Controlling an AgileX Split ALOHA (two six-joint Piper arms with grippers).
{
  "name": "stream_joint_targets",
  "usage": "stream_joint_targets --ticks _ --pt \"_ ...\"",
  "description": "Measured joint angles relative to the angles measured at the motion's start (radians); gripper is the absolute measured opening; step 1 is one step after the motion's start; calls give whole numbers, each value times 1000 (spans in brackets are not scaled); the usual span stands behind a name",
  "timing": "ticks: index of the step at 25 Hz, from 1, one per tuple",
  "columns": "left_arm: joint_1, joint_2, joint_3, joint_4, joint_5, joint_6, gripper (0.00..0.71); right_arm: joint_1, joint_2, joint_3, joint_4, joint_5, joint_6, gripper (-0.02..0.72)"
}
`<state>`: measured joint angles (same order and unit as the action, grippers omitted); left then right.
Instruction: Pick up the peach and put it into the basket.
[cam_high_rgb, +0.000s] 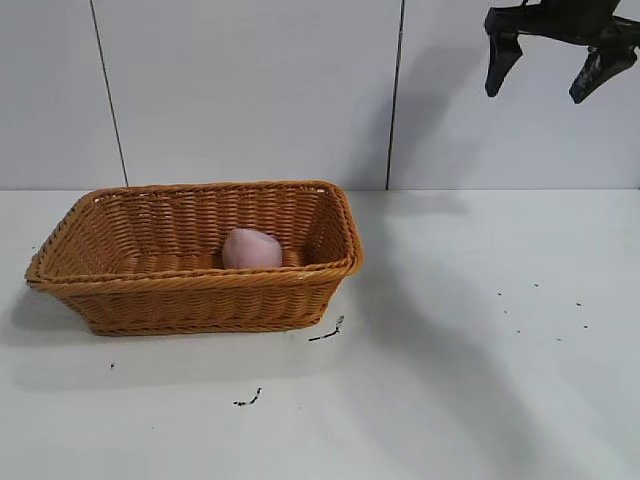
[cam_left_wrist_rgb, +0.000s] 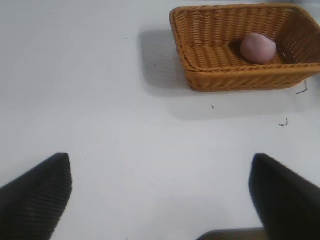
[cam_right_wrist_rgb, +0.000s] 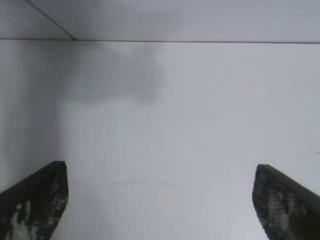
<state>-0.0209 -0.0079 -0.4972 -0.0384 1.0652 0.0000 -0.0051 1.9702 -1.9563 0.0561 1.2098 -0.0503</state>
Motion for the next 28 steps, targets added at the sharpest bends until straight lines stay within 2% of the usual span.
stream_joint_targets --ticks 17,22,28 --pt "0 0 0 0 0 0 693 0 -1089 1200 -2 -10 -1 695" --pt "0 0 0 0 0 0 693 0 -1451 1422 -4 -156 -1 695" --pt "0 0 0 0 0 0 693 0 -1746 1459 -9 -180 -1 695"
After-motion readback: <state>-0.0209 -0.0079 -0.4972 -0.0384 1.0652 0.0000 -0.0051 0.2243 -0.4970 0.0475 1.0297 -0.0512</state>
